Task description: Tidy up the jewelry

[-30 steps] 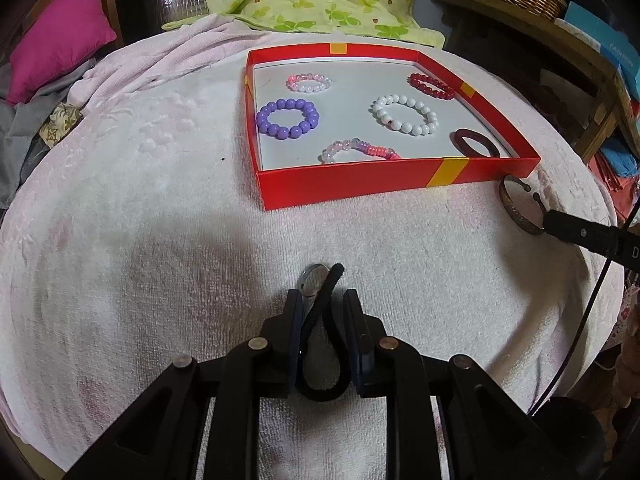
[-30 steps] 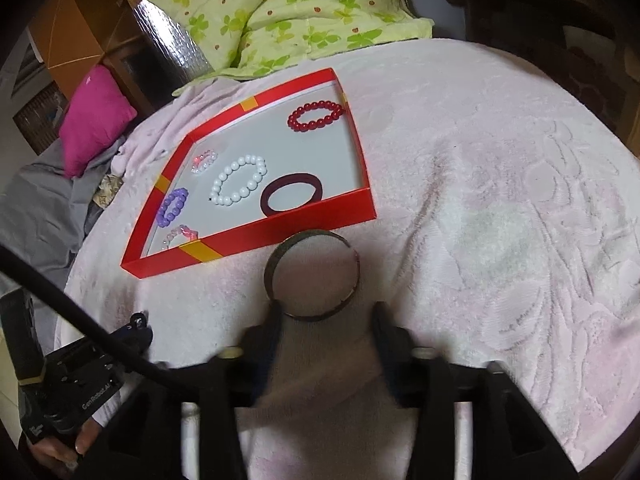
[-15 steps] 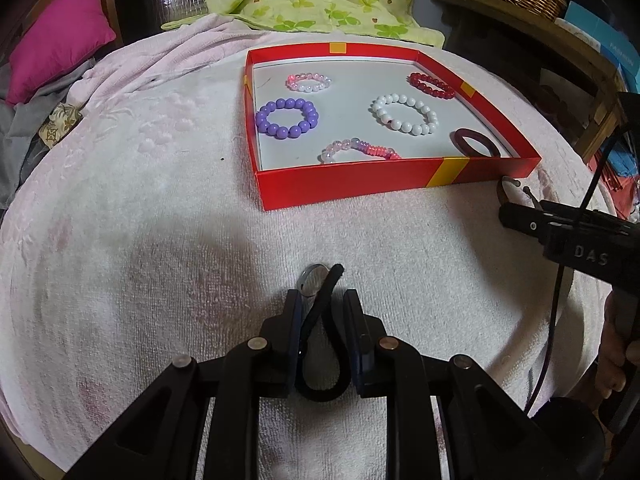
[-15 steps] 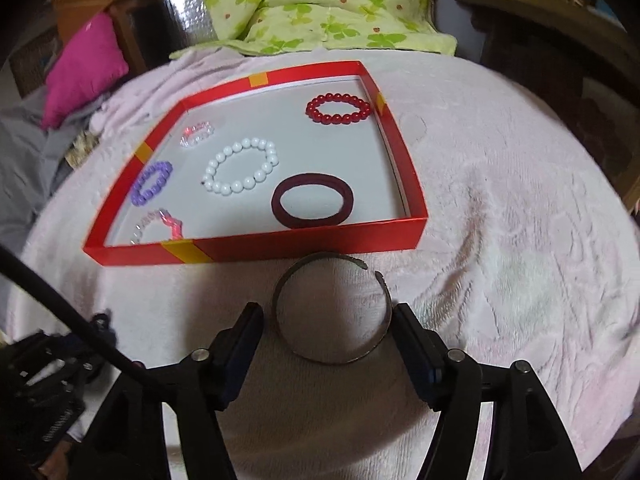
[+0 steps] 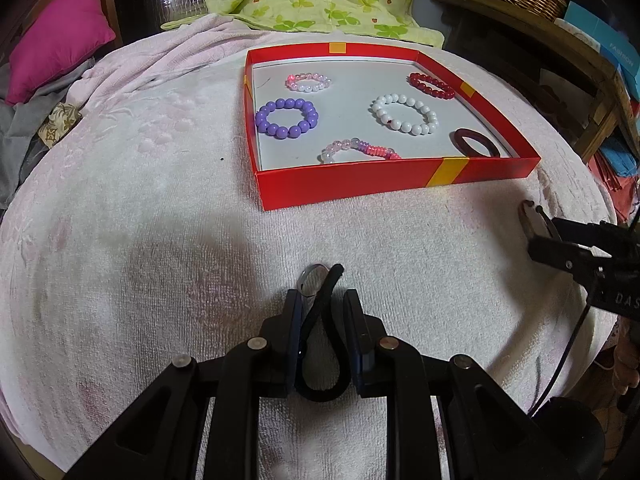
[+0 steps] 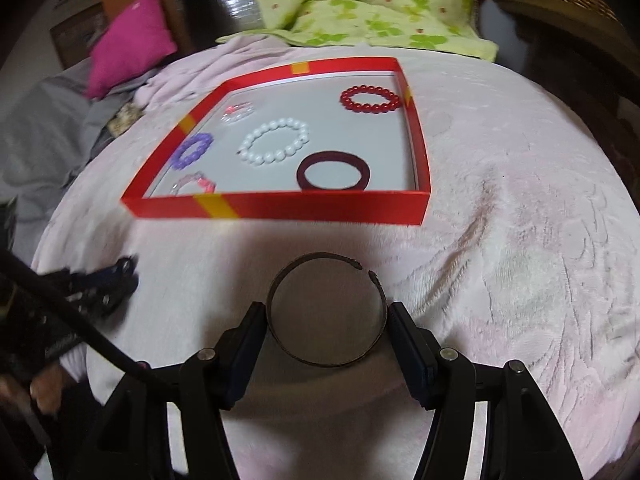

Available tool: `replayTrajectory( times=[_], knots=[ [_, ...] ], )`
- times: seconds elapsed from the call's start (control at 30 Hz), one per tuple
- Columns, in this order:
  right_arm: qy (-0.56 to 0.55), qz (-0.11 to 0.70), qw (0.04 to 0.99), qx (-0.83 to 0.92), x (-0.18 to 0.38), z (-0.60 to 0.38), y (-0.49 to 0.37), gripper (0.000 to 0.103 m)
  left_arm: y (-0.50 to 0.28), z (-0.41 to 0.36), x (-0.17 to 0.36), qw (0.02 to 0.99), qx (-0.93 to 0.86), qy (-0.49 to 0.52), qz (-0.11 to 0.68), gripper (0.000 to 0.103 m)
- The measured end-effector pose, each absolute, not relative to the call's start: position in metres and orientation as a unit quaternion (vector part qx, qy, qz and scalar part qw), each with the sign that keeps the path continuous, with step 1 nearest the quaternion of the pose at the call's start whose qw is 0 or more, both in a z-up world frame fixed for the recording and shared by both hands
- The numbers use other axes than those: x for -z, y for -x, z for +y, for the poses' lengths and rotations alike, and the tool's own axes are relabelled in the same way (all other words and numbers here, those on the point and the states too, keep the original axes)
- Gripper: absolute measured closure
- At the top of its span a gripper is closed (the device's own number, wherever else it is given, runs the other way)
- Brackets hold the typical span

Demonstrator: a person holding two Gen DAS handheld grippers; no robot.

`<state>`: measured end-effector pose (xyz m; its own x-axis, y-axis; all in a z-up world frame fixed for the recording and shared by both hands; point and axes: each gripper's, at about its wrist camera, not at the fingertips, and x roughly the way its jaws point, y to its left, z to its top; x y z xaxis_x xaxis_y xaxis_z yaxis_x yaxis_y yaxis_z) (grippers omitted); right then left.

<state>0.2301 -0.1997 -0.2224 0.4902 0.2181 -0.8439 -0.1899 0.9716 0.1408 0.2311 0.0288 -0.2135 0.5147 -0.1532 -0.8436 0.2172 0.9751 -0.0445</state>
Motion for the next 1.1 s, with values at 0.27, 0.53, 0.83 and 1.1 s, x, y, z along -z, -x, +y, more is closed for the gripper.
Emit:
replayTrajectory(
  times=[0.27, 0.53, 0.83, 1.1],
  knots=[
    [-0.003, 0.486, 0.869, -0.095, 0.225, -0.194, -0.223, 0.029, -0.231, 0.028, 0.214, 0.870, 0.106, -0.035, 0.481, 0.081],
    [0.008, 0.473, 0.879, -0.065, 0.226, -0.191, -0.220, 0.039, -0.231, 0.028, 0.214, 0.870, 0.106, -0.038, 0.480, 0.081],
    [0.009, 0.461, 0.885, -0.060, 0.226, -0.191, -0.215, 0.040, -0.230, 0.026, 0.214, 0.871, 0.104, -0.041, 0.478, 0.081],
    [0.001, 0.453, 0.890, -0.060, 0.221, -0.192, -0.208, 0.040, -0.230, 0.022, 0.213, 0.874, 0.097, -0.055, 0.474, 0.081]
  ],
)
